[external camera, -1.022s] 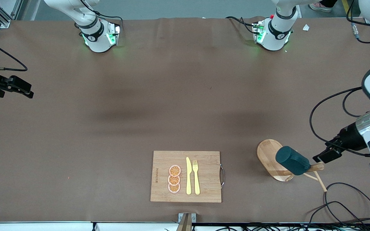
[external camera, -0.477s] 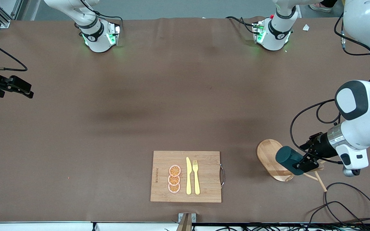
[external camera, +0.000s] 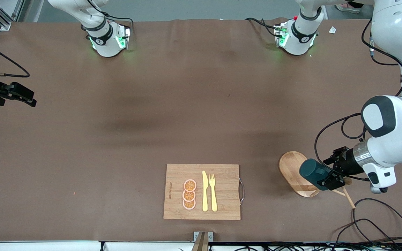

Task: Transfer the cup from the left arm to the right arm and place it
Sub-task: 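Close the left gripper on the teal mug's rim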

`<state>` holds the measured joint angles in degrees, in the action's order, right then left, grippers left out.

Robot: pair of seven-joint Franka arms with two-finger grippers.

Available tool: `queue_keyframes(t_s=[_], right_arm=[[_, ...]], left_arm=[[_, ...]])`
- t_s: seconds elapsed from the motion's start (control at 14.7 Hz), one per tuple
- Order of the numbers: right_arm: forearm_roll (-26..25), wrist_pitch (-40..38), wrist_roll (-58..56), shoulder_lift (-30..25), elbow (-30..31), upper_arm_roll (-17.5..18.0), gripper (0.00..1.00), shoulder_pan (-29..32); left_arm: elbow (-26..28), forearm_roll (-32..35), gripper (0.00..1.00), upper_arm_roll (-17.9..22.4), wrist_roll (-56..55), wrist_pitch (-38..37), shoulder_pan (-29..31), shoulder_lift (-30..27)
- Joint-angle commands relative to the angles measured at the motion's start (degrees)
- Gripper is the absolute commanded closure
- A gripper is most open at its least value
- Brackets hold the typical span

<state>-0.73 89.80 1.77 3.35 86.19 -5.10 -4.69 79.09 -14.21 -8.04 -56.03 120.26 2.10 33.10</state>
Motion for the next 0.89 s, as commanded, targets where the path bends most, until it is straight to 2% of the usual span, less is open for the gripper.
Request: queue_keyframes(t_s=[0.0, 0.34, 0.61, 0.68, 0.82], right_arm=[[-0.1, -0.1, 0.0, -1.1, 1.0, 0.1, 0.0, 0.1], [-0.1, 0.0, 0.1, -1.1, 1.0, 0.1, 0.0, 0.1], [-0.1, 0.0, 0.1, -1.1, 1.0, 0.1, 0.0, 0.1], [-0.1, 0.0, 0.1, -1.1, 1.0, 0.1, 0.0, 0.1], [-0.1, 0.1, 0.1, -1.1, 1.0, 0.1, 0.0, 0.1]], left_arm=[[-1.4, -3.0, 0.0, -0.1, -0.5, 1.0, 0.0, 1.4], [-1.5, -3.1, 0.0, -0.1, -0.6, 1.4, 0.0, 2.5], [-1.4, -3.5, 0.07, -0.1, -0.6, 1.5, -0.1, 2.9], [-1.4, -4.1, 0.1, -0.1, -0.5, 1.5, 0.0, 2.9], [-1.4, -4.3, 0.23, -0.1, -0.6, 1.5, 0.0, 2.9]])
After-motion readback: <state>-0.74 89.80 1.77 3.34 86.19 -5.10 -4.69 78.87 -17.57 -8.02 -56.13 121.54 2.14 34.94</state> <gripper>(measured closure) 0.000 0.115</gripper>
